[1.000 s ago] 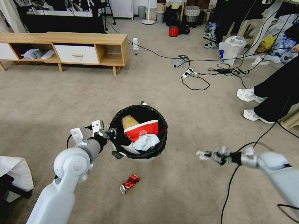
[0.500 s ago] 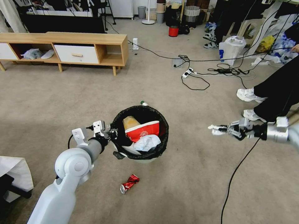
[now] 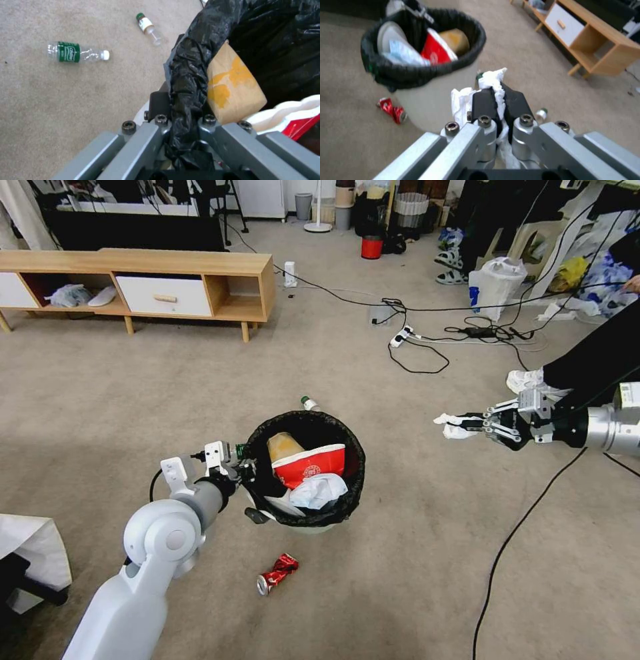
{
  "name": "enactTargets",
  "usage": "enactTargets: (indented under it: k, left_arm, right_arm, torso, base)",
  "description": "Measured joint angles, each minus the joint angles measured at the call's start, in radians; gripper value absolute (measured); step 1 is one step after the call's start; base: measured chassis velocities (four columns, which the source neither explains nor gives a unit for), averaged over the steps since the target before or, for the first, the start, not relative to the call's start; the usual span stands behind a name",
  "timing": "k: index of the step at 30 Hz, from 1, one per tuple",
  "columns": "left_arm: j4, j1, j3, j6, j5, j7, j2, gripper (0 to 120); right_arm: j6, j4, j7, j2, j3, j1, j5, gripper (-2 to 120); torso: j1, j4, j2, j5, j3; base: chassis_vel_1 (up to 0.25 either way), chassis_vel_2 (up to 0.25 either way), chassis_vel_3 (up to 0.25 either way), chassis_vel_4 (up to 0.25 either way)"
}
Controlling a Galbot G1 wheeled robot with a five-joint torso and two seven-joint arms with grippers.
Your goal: Pick up the trash bin and place the garbage on the floor into it.
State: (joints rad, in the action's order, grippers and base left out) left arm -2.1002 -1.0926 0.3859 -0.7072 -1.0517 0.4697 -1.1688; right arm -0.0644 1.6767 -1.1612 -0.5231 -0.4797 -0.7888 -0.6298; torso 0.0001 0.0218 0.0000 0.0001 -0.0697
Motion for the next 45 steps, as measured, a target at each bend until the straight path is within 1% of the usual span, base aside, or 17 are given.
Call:
enactTargets:
  k: [6, 9, 10, 12, 13, 16, 17, 19, 20, 22, 24, 26, 33, 36, 45]
  left_arm:
    - [0.004, 0.002, -0.010, -0.001, 0.002, 0.000, -0.001, 3]
    - [0.005, 0.004, -0.010, -0.001, 0.002, 0.000, -0.003, 3]
    - [0.005, 0.004, -0.010, -0.001, 0.002, 0.000, -0.003, 3]
    - [0.006, 0.004, -0.009, -0.001, 0.002, 0.000, -0.005, 3]
    - [0.006, 0.004, -0.009, -0.001, 0.002, 0.000, -0.005, 3]
    - [0.005, -0.001, -0.005, -0.001, 0.002, 0.000, -0.007, 3]
    - [0.005, -0.001, -0.005, -0.001, 0.002, 0.000, -0.007, 3]
    - [0.004, -0.004, -0.004, -0.002, 0.002, 0.001, -0.007, 3]
    - [0.004, -0.004, -0.004, -0.002, 0.002, 0.001, -0.007, 3]
    - [0.004, -0.005, 0.000, -0.002, 0.002, 0.001, -0.002, 3]
    - [0.004, -0.004, 0.000, -0.002, 0.002, 0.001, -0.002, 3]
    - [0.007, 0.000, 0.000, -0.002, 0.001, 0.001, -0.002, 3]
    - [0.013, 0.003, -0.002, -0.002, 0.001, 0.001, -0.005, 3]
    - [0.018, 0.007, -0.004, -0.002, 0.002, 0.001, -0.008, 3]
    - [0.020, 0.008, -0.005, -0.002, 0.002, 0.001, -0.009, 3]
  right_arm:
    - [0.011, 0.039, 0.024, -0.026, 0.040, 0.031, -0.047, 0]
    - [0.023, 0.065, 0.043, -0.058, 0.112, 0.090, -0.072, 0]
    - [0.023, 0.065, 0.043, -0.058, 0.112, 0.090, -0.072, 0]
    - [0.032, 0.068, 0.055, -0.101, 0.186, 0.147, -0.082, 0]
    - [0.032, 0.068, 0.055, -0.101, 0.186, 0.147, -0.082, 0]
    - [0.038, 0.056, 0.064, -0.166, 0.272, 0.215, -0.083, 0]
    - [0.038, 0.056, 0.064, -0.166, 0.272, 0.215, -0.083, 0]
    - [0.048, 0.044, 0.068, -0.201, 0.317, 0.245, -0.084, 0]
    - [0.048, 0.044, 0.068, -0.201, 0.317, 0.245, -0.084, 0]
    - [0.065, 0.019, 0.074, -0.245, 0.376, 0.283, -0.085, 0]
    - [0.069, 0.013, 0.075, -0.259, 0.394, 0.291, -0.085, 0]
    - [0.073, -0.001, 0.075, -0.288, 0.431, 0.313, -0.082, 0]
    - [0.076, -0.017, 0.075, -0.320, 0.480, 0.346, -0.073, 0]
    - [0.078, -0.033, 0.074, -0.343, 0.523, 0.384, -0.069, 0]
    - [0.084, -0.064, 0.071, -0.384, 0.587, 0.440, -0.060, 0]
  torso:
    - [0.000, 0.0000, 0.000, -0.0002, 0.000]
    - [0.000, 0.0001, 0.000, -0.0005, 0.000]
    - [0.000, 0.0001, 0.000, -0.0005, 0.000]
    - [0.000, -0.0002, 0.000, -0.0001, 0.000]
    - [0.000, -0.0002, 0.000, -0.0001, 0.000]
    - [0.000, -0.0003, 0.000, -0.0004, 0.000]
    - [0.000, -0.0003, 0.000, -0.0004, 0.000]
    - [0.000, -0.0001, 0.000, -0.0004, 0.000]
    - [0.000, -0.0001, 0.000, -0.0004, 0.000]
    - [0.000, -0.0001, 0.000, -0.0004, 0.000]
    - [0.000, -0.0002, 0.000, -0.0004, 0.000]
    - [0.000, -0.0001, 0.000, -0.0003, 0.000]
    - [0.000, 0.0000, 0.000, -0.0003, 0.000]
    - [0.000, 0.0000, 0.000, -0.0003, 0.000]
    - [0.000, -0.0001, 0.000, -0.0003, 0.000]
  base:
    - [0.000, 0.000, 0.000, 0.000]
    - [0.000, 0.000, 0.000, 0.000]
    - [0.000, 0.000, 0.000, 0.000]
    - [0.000, 0.000, 0.000, 0.000]
    - [0.000, 0.000, 0.000, 0.000]
    - [0.000, 0.000, 0.000, 0.000]
    - [0.000, 0.000, 0.000, 0.000]
    - [0.000, 0.000, 0.000, 0.000]
    - [0.000, 0.000, 0.000, 0.000]
    - [0.000, 0.000, 0.000, 0.000]
    - [0.000, 0.000, 0.000, 0.000]
    - [0.000, 0.000, 0.000, 0.000]
    - [0.000, 0.000, 0.000, 0.000]
    - [0.000, 0.000, 0.000, 0.000]
    - [0.000, 0.000, 0.000, 0.000]
